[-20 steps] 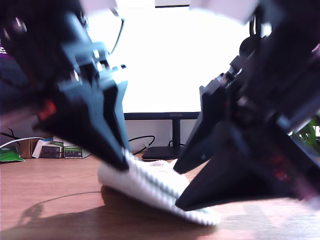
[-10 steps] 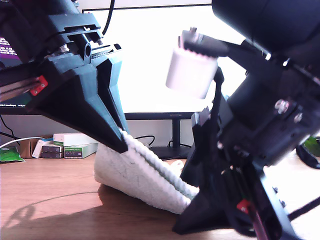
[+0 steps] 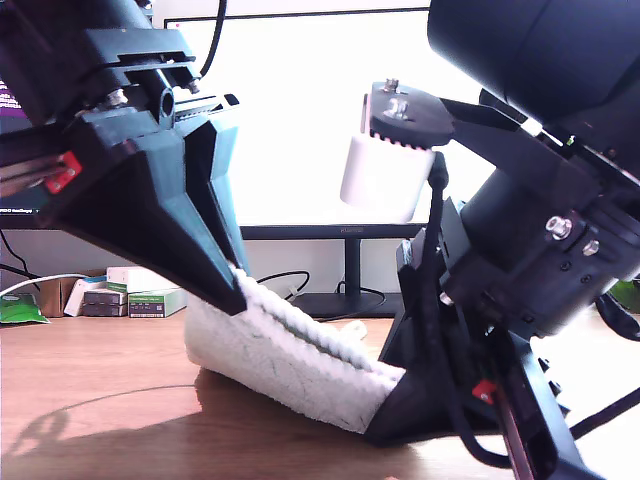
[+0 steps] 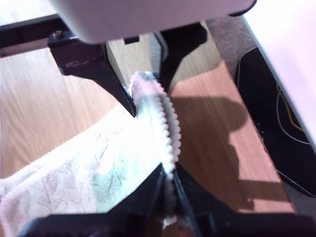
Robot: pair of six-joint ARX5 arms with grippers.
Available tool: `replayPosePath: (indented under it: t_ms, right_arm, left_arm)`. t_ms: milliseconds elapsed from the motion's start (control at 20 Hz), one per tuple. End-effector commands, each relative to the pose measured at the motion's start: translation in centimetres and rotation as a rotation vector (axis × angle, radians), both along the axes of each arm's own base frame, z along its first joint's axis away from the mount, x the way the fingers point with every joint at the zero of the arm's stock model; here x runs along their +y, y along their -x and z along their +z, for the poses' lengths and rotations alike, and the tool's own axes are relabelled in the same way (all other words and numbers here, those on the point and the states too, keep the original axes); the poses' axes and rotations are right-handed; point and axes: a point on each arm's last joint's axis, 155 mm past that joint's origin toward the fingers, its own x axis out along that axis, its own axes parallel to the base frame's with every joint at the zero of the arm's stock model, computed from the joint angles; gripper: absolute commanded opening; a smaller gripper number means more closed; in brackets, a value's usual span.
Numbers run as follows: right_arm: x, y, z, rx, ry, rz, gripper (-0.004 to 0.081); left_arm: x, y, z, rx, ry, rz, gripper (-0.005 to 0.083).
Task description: Fold the tea towel to a neat square and place it to the right
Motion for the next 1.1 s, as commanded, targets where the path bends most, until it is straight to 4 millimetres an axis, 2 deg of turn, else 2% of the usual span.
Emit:
replayPosePath:
  t_ms: [0,50,100,200,450,750,1050]
  right_arm:
    - [0.4,-0.1,0.3,-0.002,-0.003,0.004,0.0089]
    - [0.2,0.0,0.2,0.002,0.004,0.003,0.0005]
    - [0.2,0.0,0.3,0.006,0.01,0.003,-0.001]
    - [0.4,0.1,0.8,0.003,0.014,0.007,-0.0011]
    - [-0.8,1.0,0.9,0.05,0.109,0.01,-0.0012]
    - [-1.5,4.2,0.5,0.158,0.216,0.06,-0.0012]
    - [-2.2,6.2,2.1,0.252,0.28,0.054,-0.0012]
  left_arm:
    - [-0.2,0.1,0.2,0.014,0.012,0.01,-0.0024]
    - [-0.2,0.2,0.1,0.018,0.008,0.011,-0.0024]
    - [0.0,0.3,0.0,0.023,0.0,0.011,-0.0024]
    - [0.1,0.5,-0.2,0.034,-0.006,0.012,-0.0024]
    - [0.5,1.0,-0.5,0.095,-0.012,0.071,-0.0024]
    - [0.9,3.0,-1.0,0.234,-0.021,0.138,-0.0024]
    - [0.4,6.4,-1.3,0.334,-0.046,0.116,-0.0024]
